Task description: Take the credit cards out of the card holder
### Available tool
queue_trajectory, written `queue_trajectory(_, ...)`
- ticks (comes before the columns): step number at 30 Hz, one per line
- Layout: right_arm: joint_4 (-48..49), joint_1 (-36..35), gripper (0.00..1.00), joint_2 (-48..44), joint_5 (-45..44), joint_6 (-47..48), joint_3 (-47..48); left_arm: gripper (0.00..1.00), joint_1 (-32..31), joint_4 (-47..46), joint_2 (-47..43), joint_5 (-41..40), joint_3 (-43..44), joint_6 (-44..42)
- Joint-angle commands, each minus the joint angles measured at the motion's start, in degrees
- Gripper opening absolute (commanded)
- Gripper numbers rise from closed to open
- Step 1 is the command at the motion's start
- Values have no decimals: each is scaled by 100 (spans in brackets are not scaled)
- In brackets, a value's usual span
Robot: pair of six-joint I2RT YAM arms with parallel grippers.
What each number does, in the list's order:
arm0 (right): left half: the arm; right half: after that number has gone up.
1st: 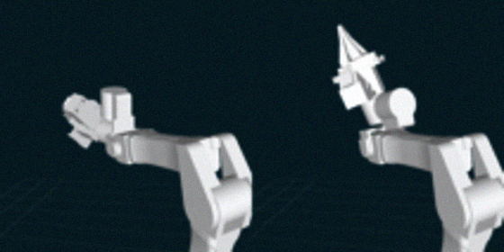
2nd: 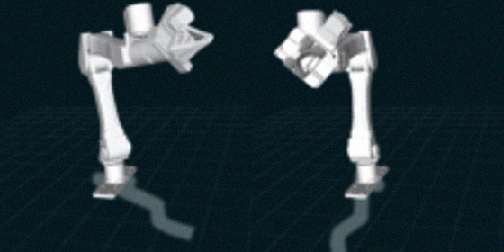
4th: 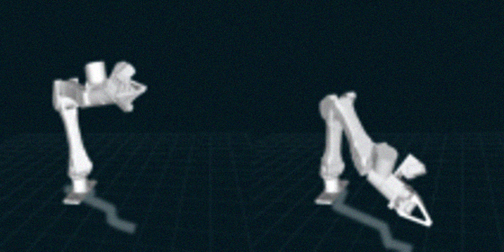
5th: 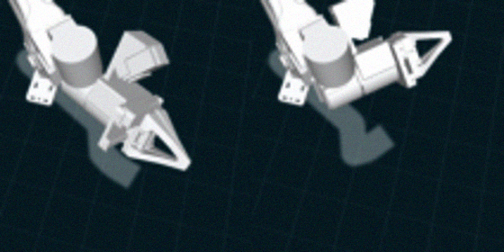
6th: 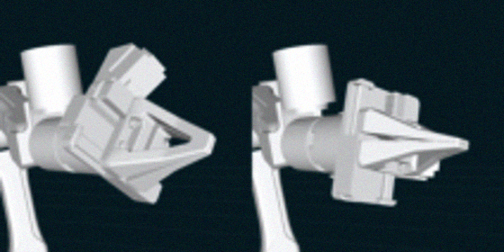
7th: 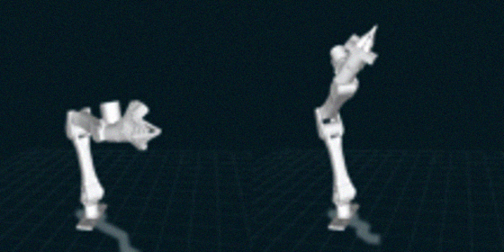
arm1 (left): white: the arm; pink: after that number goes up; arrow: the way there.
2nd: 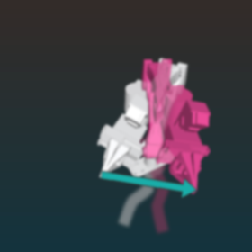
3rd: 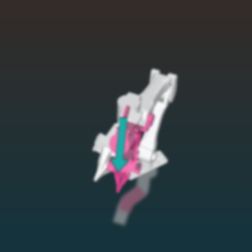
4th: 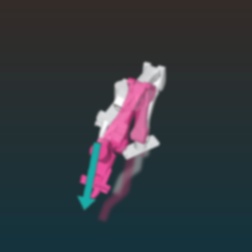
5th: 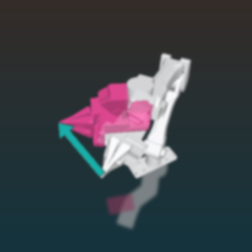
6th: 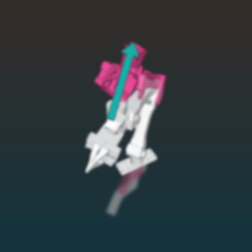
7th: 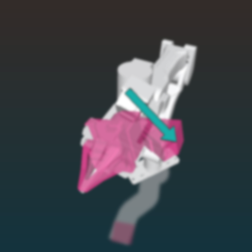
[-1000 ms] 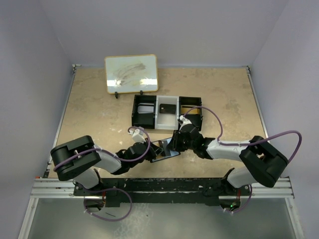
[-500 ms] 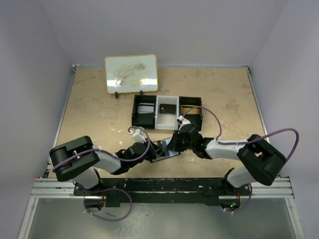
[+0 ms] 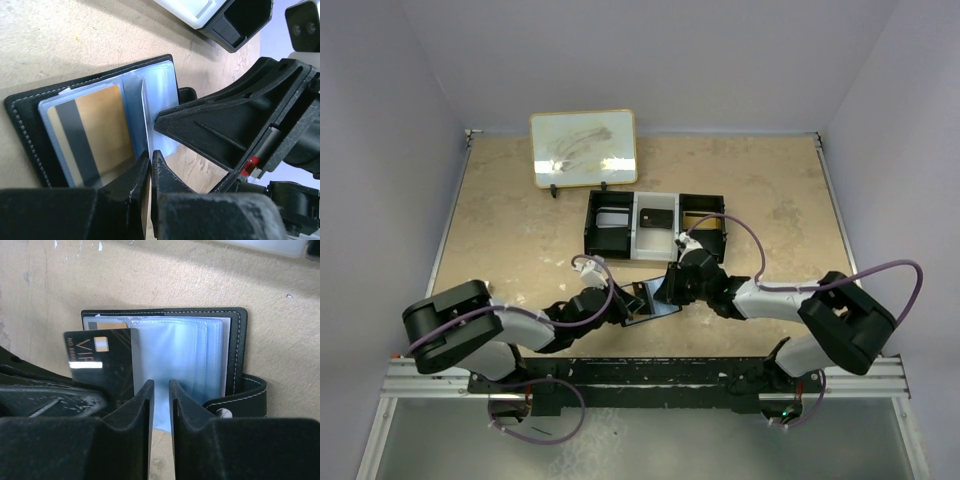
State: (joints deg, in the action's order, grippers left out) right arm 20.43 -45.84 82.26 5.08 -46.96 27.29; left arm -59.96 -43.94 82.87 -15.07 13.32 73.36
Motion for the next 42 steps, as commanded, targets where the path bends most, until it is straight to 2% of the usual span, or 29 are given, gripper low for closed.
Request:
queue_trajectory(1,-686,-22,23,-220,-86,119,124,0,-6,322,-704,-188,-241,-70)
queue_trajectory(6,-568,-23,29,-668,202,120,197,0,-6,991,-1400,-281,-297,-247)
queue_trajectory(12,-27,-21,43,-878,707,-54,56,0,-6,1448,-2169,-400,-254,-415)
queue_trajectory(18,704,-21,50,-878,1166,-278,-127,0,-6,1420,-2259,-271,-198,-477)
queue_trajectory(25,1130,49,54,-784,1363,-493,-255,0,-5,1176,-2399,-166,-263,-424)
queue_trajectory(36,2996,271,55,-424,2138,-1212,-784,0,-6,400,-2476,38,-463,-243)
queue_trajectory(39,3466,331,52,-449,2274,-1366,-904,0,-5,297,-2450,74,-467,-209)
queue_trajectory(42,3735,399,44,-551,2353,-1460,-997,0,-3,240,-2459,93,-468,-187)
